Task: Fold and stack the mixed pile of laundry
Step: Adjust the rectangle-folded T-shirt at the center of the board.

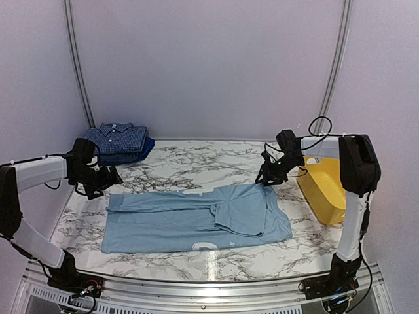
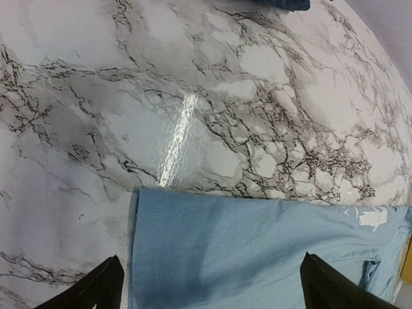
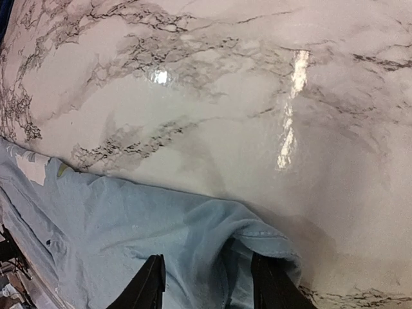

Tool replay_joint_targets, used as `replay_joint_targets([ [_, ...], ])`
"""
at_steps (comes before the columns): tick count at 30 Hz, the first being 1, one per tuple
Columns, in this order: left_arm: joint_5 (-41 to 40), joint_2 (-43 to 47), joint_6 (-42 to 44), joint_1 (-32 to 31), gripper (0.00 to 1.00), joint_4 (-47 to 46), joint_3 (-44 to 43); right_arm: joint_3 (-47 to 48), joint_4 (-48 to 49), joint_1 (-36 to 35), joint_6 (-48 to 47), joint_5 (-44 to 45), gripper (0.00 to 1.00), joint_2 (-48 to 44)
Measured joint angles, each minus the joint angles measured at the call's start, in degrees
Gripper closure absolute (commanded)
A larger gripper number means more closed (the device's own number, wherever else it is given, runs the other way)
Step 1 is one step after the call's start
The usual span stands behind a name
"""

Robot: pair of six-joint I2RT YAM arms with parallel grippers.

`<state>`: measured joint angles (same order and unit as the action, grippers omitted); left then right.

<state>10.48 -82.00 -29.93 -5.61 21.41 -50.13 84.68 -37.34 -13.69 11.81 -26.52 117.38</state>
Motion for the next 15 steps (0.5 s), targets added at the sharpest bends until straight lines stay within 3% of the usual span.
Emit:
replay_joint_targets([
  [6,-0.7,-3.3,-0.2,0.1,0.1,-0.1,-0.2,0.7,0.2,0.2,0.4,0.3,0.98,2.3],
  [15,-2.1,-4.1,-1.0,3.4,0.24,-0.3,4.4,-2.9,3.8,1.8,1.6,-1.9,1.0,2.1],
])
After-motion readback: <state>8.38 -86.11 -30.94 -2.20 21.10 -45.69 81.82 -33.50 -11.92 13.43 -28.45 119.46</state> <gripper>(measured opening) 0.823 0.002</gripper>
